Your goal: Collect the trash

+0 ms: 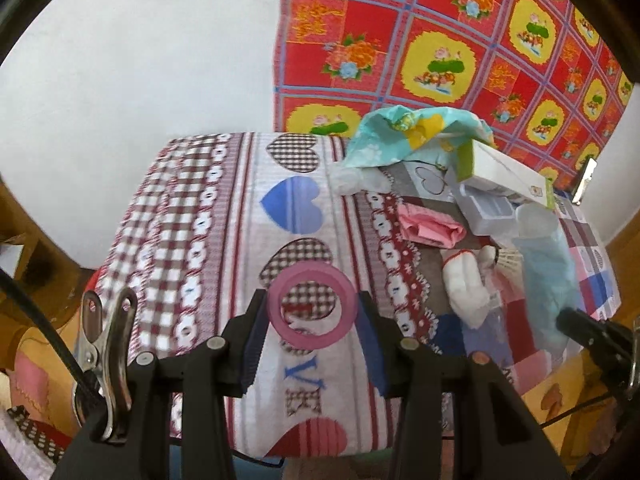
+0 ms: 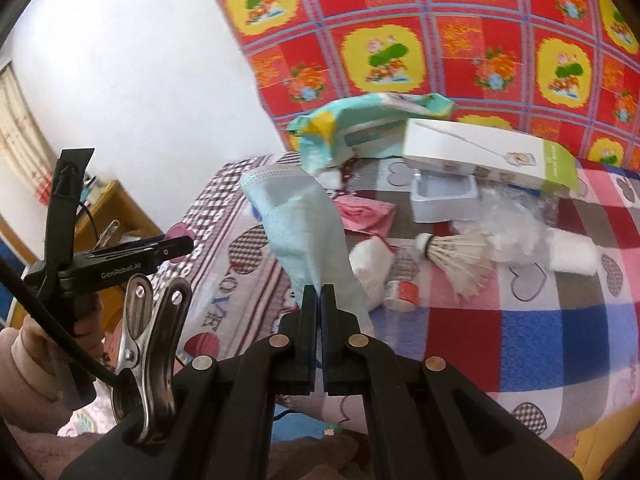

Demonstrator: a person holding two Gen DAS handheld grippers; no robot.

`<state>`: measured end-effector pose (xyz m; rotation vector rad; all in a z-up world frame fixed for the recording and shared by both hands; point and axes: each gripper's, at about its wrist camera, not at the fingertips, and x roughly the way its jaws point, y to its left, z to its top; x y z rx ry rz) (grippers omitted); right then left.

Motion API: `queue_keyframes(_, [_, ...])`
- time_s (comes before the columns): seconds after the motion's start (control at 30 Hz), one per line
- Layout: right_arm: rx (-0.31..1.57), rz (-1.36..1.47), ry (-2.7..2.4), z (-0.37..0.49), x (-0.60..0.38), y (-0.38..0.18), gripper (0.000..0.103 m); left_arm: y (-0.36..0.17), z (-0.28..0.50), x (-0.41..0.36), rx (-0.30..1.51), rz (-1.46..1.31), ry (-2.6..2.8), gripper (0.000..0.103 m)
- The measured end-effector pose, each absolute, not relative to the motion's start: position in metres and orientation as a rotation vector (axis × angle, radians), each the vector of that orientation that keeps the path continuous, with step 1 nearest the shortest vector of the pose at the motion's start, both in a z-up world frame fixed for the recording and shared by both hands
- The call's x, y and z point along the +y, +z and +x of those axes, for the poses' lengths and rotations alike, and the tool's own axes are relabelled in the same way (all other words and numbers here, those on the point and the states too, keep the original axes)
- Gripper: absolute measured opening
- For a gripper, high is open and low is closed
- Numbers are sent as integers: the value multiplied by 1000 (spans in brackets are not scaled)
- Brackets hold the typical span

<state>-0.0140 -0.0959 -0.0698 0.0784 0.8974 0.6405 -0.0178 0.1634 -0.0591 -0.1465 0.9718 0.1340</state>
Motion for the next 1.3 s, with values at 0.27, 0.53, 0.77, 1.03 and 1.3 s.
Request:
queue_keyframes(0.27, [888,17,737,-23,-67,-63,3,-51,-52,181,943,-193,228,45])
queue_keyframes(0.53, [898,-44,826,-23,-31,-61,3,-48,-81,215,920,-256,324,45])
queue_keyframes(0.77, [898,-80,863,-17,5,-60,3,-49,-95,253,914,-303,394,45])
queue_keyframes(1.03, [867,-57,850,-10,48,-49,3,-52,-98,302,912,-344,413,45])
queue_keyframes(1.3, [871,-42,834,-5,98,-43,3,-49,-96,355,901,-336,402,45])
